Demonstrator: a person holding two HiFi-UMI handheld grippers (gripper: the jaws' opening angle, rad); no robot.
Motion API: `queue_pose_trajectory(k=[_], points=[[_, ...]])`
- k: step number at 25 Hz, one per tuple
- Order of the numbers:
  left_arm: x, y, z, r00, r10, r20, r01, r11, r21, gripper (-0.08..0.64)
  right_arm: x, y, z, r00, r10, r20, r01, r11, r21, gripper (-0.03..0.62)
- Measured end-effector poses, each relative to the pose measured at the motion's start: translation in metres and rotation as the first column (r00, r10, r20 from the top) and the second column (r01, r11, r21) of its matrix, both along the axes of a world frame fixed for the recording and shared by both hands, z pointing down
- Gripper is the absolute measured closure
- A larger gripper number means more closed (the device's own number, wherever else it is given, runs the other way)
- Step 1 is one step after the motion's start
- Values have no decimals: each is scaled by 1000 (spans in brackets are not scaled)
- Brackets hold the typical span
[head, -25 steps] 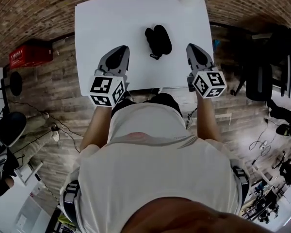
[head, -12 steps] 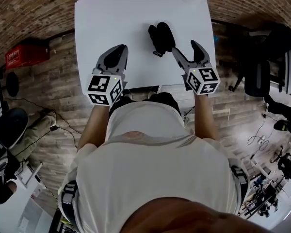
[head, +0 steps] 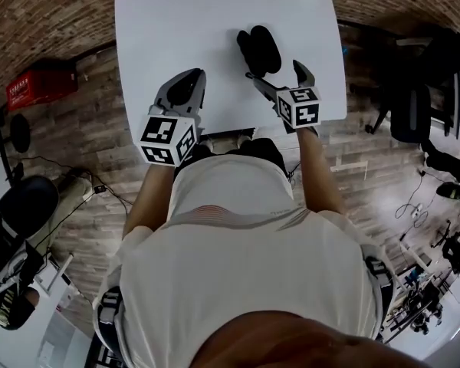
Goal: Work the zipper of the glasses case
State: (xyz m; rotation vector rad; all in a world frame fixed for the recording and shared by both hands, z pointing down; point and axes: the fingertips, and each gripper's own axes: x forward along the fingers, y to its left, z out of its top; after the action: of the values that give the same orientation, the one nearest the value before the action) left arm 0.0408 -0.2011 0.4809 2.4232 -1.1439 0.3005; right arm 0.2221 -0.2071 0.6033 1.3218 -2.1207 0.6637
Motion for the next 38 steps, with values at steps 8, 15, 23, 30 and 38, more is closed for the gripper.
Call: queue_pose_trajectory(k=[8, 15, 23, 30, 38], points=[[-11, 5, 18, 1000, -10, 3, 11, 999, -52, 531, 0, -21, 71, 994, 27, -102, -39, 992, -117, -20], [-17, 6, 27, 1000, -28, -1, 27, 996, -81, 531, 2, -32, 110, 988, 32, -148, -60, 980, -191, -43], [-19, 4, 32, 999, -37, 2, 37, 994, -99, 531, 0, -35, 122, 991, 24, -131, -53, 973, -224, -43], [-22, 2, 32, 999, -37, -2, 37, 995, -98, 531, 0, -33, 106, 990, 32, -138, -56, 983, -172, 85], [-18, 0, 31, 1000, -23, -4, 23, 995, -95, 531, 2, -33, 90, 989, 23, -148, -40, 992, -118, 224]])
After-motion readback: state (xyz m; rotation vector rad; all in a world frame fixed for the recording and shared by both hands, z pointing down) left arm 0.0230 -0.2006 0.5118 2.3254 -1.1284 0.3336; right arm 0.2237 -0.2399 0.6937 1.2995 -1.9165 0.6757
